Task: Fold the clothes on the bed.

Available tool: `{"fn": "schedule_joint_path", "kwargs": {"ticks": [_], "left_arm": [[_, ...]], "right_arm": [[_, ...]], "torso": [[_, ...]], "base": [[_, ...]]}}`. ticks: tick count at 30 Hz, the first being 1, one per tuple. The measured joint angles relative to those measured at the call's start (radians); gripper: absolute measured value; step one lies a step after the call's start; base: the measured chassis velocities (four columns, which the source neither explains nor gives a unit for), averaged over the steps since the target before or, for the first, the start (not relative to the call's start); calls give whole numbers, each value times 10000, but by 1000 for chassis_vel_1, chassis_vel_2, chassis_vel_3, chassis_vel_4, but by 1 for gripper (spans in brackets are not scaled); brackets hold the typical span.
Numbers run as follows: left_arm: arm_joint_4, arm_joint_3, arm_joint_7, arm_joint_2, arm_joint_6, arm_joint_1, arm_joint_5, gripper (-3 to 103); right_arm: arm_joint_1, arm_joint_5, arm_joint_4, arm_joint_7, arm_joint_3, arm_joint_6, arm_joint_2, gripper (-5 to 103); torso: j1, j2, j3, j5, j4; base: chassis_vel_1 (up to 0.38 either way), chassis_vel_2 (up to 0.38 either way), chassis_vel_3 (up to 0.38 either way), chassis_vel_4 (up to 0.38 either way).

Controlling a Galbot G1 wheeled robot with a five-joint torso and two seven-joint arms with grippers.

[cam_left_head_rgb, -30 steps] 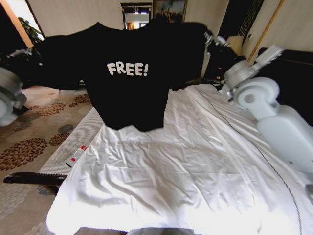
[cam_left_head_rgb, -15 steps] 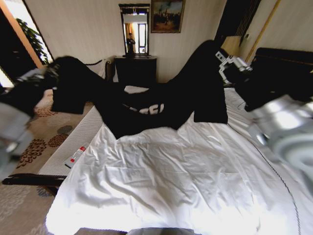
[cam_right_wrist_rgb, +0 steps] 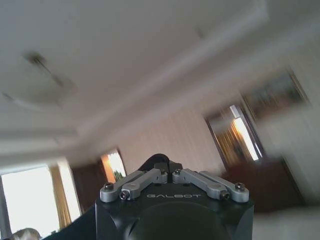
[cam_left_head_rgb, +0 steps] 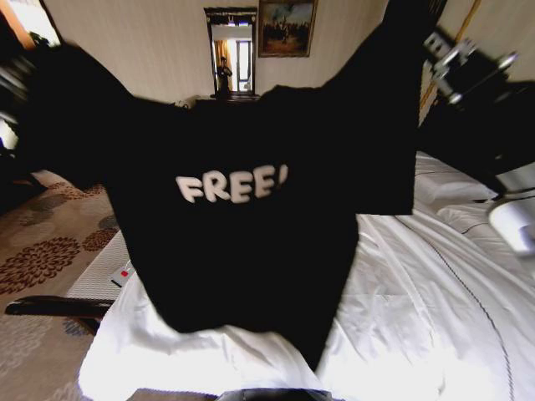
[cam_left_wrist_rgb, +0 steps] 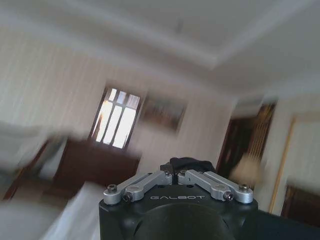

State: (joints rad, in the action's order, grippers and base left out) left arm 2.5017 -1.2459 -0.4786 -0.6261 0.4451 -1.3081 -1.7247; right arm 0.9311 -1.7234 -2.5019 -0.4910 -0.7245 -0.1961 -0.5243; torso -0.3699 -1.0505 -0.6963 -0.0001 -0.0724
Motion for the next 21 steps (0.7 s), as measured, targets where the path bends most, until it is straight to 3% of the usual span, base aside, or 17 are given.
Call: {"fn": "schedule_joint_path", "kwargs": {"ticks": [1, 2, 4, 5, 7, 8, 9, 12, 21], "left_arm": [[-8, 1462, 76, -225, 68, -122, 1019, 0], [-8, 1462, 76, -225, 68, -122, 1019, 0], [-16, 3063, 115, -404, 89, -28, 2033, 0], [-214, 4407, 212, -597, 89, 139, 3002, 0], [-412, 4891, 230, -697, 87, 187, 3433, 0], [-889, 5930, 331, -928, 64, 332, 4325, 0], [-889, 5930, 331, -928, 64, 332, 4325, 0], [-2228, 7795, 589, -1271, -157, 892, 6123, 0], [-4566, 8628, 616, -1797, -585, 2312, 6657, 0]], "right_arm": [[943, 843, 9, 90, 593, -70, -398, 0], [943, 843, 9, 90, 593, -70, -398, 0], [1756, 1817, 17, 174, 1541, -101, -871, 0], [2036, 2294, 218, 193, 2381, -104, -1299, 0], [2030, 2450, 468, 214, 2813, -119, -1475, 0], [1776, 2751, 1144, 280, 3569, -184, -1771, 0], [1776, 2751, 1144, 280, 3569, -184, -1771, 0], [1035, 3841, 2773, 812, 4937, -164, -2228, 0], [41, 5001, 4897, 1394, 6137, 313, -3054, 0]], "torso": [[-2, 1, -1, 4, -2], [-2, 1, -1, 4, -2], [-3, 2, -2, 0, -11], [-2, 2, 1, 6, -21], [0, 1, 2, 7, -20], [1, 1, 1, 5, -11], [1, 1, 1, 5, -11], [-2, 3, 0, -2, -4], [-2, 2, 0, 1, -8]], "base": [[0, 0, 0, 0], [0, 0, 0, 0], [0, 0, 0, 0], [0, 0, 0, 0], [0, 0, 0, 0], [0, 0, 0, 0], [0, 0, 0, 0], [0, 0, 0, 0], [0, 0, 0, 0]]}}
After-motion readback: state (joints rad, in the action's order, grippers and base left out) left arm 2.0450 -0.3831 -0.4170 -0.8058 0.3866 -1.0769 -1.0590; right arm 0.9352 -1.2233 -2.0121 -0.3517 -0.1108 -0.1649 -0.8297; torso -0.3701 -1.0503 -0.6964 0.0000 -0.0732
